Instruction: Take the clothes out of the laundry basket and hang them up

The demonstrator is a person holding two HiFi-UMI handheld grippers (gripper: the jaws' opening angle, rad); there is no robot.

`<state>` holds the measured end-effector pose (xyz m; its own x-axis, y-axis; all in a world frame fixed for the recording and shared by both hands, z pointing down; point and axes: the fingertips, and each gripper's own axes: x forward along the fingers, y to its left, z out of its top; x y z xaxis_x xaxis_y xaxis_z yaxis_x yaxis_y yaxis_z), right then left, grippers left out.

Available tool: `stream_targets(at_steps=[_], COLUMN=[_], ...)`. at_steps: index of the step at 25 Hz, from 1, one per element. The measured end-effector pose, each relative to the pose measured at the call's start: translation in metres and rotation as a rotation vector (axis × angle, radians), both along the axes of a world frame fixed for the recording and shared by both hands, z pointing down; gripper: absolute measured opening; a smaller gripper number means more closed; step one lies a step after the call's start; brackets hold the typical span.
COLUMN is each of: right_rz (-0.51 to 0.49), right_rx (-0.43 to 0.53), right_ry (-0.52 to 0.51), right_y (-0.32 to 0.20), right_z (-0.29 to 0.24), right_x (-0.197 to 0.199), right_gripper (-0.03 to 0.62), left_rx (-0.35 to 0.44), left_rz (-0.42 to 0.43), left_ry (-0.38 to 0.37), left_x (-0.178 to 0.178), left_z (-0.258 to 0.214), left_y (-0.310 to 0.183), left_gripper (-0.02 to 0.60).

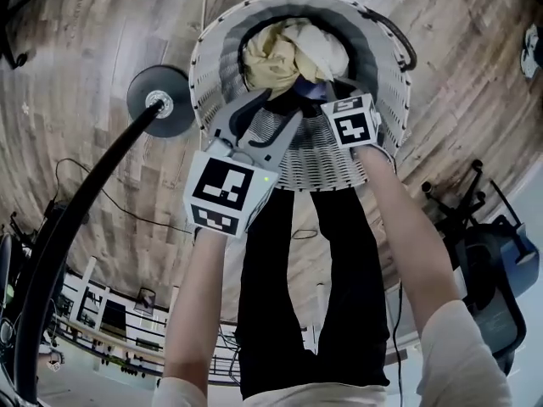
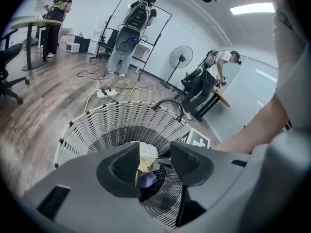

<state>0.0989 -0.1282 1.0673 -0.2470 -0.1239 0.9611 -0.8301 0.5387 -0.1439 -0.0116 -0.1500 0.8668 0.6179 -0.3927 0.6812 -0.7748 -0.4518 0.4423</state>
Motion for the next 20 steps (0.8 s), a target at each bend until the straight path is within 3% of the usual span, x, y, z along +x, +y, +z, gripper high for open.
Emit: stream_targets(at_steps=[10,20], right_rz=[-0.038,0.004], right_rx=[0.032,0.044], right_ry=[-0.009,-0.041], right_y=[-0.019,-0.007], right_z=[-0.078,-0.157], right_x=[0.001,-0.003], right_gripper=[0.012,0.012], left_rx=[0.006,-0.001], left_rz=[-0.003,0.008], left_ry=[0.013,0.003], left_x=[0.003,-0.007], left_z=[-0.049,-0.100], left_y=[0.008,0.026], left_gripper=[0.206,0.204])
